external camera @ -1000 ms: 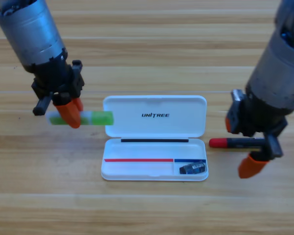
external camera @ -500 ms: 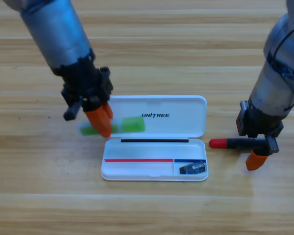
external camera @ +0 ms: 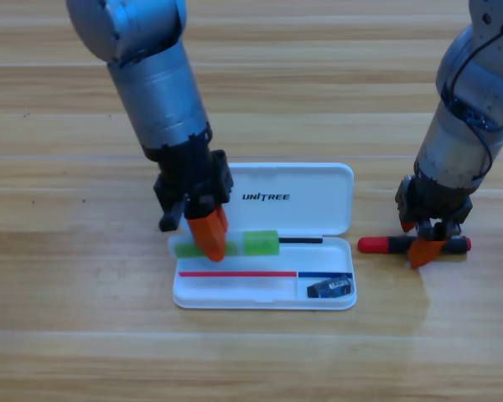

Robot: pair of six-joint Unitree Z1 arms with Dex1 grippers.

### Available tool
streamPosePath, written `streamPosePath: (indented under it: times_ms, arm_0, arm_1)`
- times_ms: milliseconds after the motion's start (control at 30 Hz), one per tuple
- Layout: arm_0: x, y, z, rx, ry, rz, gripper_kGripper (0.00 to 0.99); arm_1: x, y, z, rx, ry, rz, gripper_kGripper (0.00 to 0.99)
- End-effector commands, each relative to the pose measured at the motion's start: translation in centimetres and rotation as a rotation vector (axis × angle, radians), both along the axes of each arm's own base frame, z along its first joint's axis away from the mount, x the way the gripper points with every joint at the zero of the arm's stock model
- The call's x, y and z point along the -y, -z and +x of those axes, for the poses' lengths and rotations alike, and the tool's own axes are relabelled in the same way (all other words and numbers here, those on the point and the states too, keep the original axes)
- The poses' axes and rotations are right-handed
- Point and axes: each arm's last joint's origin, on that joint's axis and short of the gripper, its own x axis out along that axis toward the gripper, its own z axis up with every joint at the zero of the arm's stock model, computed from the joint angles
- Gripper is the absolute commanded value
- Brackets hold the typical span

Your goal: Clean up eraser and pencils

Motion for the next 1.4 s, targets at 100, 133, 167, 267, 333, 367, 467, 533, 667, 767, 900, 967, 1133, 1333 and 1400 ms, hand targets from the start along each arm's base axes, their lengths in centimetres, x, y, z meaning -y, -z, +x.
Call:
streamPosePath:
  times_ms: [100,133,167,267,333,367,467,533,667,767,900,967,1133,1333,1400]
  arm_0:
    - [2.9,2.9,-0.6,-0.046,0.033,0.035,0.0]
    - [3.0,3.0,-0.6,-0.045,0.034,0.036,0.0]
    - [3.1,3.0,-0.6,-0.044,0.035,0.036,0.0]
    - [3.2,3.1,-0.6,-0.043,0.036,0.037,0.0]
    - [3.2,3.3,-0.6,-0.045,0.036,0.041,0.0]
    - [3.2,3.3,-0.6,-0.046,0.036,0.044,0.0]
    - [3.2,3.5,-0.5,-0.048,0.036,0.048,0.0]
    - [3.2,3.7,-0.6,-0.05,0.039,0.052,0.0]
    - [3.2,4.0,-0.4,-0.05,0.042,0.058,0.0]
    - [3.3,4.4,-0.3,-0.053,0.045,0.065,0.0]
    - [3.3,4.7,-0.2,-0.053,0.049,0.069,0.0]
    - [3.4,4.7,-0.2,-0.051,0.049,0.07,0.0]
    - [3.5,5.0,-0.1,-0.053,0.049,0.075,0.0]
    - [3.6,5.6,0.1,-0.055,0.048,0.087,0.0]
    - [3.6,5.7,0.1,-0.053,0.048,0.089,0.0]
  arm_1:
    - [1.2,3.9,1.0,-0.072,0.0,-0.086,0.002]
    - [1.2,3.9,1.0,-0.072,-0.002,-0.086,0.0]
    - [1.2,3.9,1.0,-0.072,-0.005,-0.086,0.0]
    - [1.2,3.7,1.0,-0.068,-0.006,-0.083,0.0]
    - [1.2,3.5,1.0,-0.063,-0.008,-0.08,0.0]
    - [1.2,3.4,1.0,-0.063,-0.008,-0.078,0.0]
    - [1.2,3.4,1.0,-0.064,-0.008,-0.077,0.0]
    - [1.2,3.4,1.0,-0.064,-0.008,-0.077,0.0]
    - [1.5,1.8,0.6,-0.048,-0.005,-0.065,0.0]
    - [2.0,-2.5,-1.0,-0.049,0.002,-0.024,0.0]
    - [1.9,-7.0,-3.5,-0.063,-0.004,0.025,0.0]
    - [1.6,-8.1,-4.3,-0.07,-0.006,0.033,0.0]
    - [0.6,-8.7,-5.2,-0.094,-0.01,0.045,0.0]
    - [-0.4,-8.0,-5.3,-0.106,-0.017,0.033,0.0]
    - [-0.5,-8.0,-5.3,-0.107,-0.018,0.032,0.0]
